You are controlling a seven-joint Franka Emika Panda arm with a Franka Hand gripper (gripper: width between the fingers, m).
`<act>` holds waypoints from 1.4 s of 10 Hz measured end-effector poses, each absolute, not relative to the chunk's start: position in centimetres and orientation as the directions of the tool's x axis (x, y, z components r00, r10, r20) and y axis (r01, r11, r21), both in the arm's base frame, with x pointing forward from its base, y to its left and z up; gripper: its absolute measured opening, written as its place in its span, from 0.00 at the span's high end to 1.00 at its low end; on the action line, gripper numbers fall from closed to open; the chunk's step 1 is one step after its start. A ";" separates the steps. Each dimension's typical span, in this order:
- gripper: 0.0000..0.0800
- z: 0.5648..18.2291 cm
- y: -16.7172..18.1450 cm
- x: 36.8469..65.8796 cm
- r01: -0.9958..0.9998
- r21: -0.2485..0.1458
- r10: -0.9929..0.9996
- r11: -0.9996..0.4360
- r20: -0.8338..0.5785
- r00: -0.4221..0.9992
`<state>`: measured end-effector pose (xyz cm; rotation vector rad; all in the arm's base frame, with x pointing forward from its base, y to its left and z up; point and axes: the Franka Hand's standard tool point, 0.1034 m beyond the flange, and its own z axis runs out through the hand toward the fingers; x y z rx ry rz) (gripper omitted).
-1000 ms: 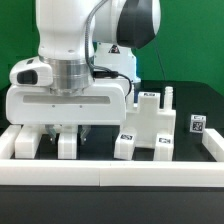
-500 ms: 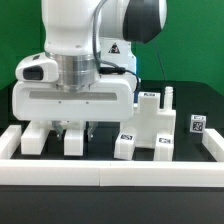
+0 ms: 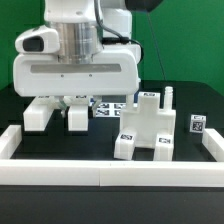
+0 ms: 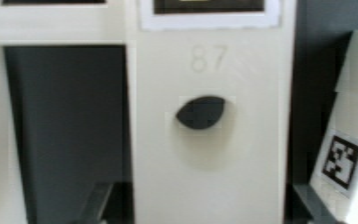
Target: Assemble chair
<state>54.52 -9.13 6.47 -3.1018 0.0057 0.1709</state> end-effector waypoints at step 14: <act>0.64 11.5 -4.6 55.0 -0.226 -0.041 -0.221 -0.973 -0.089 0.971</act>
Offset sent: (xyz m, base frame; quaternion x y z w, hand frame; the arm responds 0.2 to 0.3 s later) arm 0.0000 0.0000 0.0000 0.0000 0.0000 0.0000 1.0000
